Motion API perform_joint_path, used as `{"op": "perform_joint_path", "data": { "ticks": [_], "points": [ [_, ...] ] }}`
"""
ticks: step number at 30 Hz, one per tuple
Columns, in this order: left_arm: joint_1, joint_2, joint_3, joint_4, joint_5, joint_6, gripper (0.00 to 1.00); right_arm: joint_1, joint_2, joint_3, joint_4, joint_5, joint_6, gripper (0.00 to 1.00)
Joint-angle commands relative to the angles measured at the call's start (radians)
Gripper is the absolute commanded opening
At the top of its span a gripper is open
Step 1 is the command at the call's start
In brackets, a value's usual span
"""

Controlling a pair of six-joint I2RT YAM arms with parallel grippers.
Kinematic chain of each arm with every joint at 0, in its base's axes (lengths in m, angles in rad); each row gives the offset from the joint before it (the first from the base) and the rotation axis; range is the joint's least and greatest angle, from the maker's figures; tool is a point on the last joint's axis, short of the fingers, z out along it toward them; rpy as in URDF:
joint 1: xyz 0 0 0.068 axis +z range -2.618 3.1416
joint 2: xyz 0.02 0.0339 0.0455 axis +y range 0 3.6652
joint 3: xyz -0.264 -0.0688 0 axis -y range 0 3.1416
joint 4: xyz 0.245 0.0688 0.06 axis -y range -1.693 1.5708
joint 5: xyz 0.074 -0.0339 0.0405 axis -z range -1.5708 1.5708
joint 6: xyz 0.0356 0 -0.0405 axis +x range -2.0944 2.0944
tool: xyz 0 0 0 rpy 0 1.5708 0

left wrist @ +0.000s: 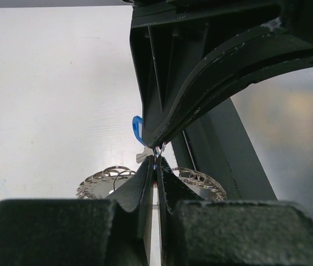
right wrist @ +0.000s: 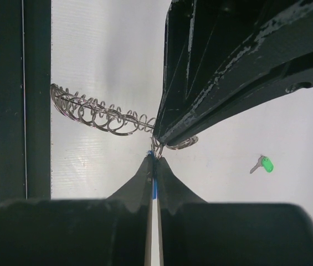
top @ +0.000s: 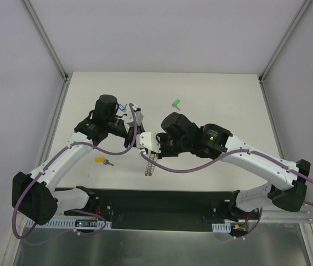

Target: Put the keys on the keyring

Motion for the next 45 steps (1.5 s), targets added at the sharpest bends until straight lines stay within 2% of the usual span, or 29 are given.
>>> {"op": "perform_joint_path", "data": {
  "ticks": [1, 15, 24, 30, 37, 41, 45],
  "points": [
    [-0.004, -0.038, 0.033, -0.015, -0.042, 0.017, 0.0, 0.007, -0.019, 0.03, 0.027, 0.05, -0.005, 0.01],
    [0.014, -0.113, 0.022, -0.016, -0.119, -0.064, 0.0, 0.007, -0.09, -0.106, 0.076, 0.119, 0.085, 0.01],
    [0.025, -0.122, 0.03, -0.016, -0.088, -0.084, 0.0, 0.004, -0.116, -0.185, 0.128, 0.15, 0.114, 0.01],
    [0.023, -0.122, 0.069, -0.007, -0.125, -0.126, 0.0, 0.005, -0.111, -0.214, 0.209, 0.082, 0.174, 0.01],
    [0.02, -0.185, 0.011, 0.158, -0.194, -0.253, 0.0, 0.005, -0.116, -0.276, 0.467, 0.052, 0.241, 0.01],
    [0.017, -0.22, -0.047, 0.292, -0.24, -0.337, 0.0, 0.005, -0.11, -0.287, 0.539, 0.058, 0.255, 0.01],
    [0.011, -0.246, -0.139, 0.491, -0.268, -0.461, 0.0, 0.005, -0.108, -0.284, 0.574, 0.061, 0.266, 0.01]
  ]
}}
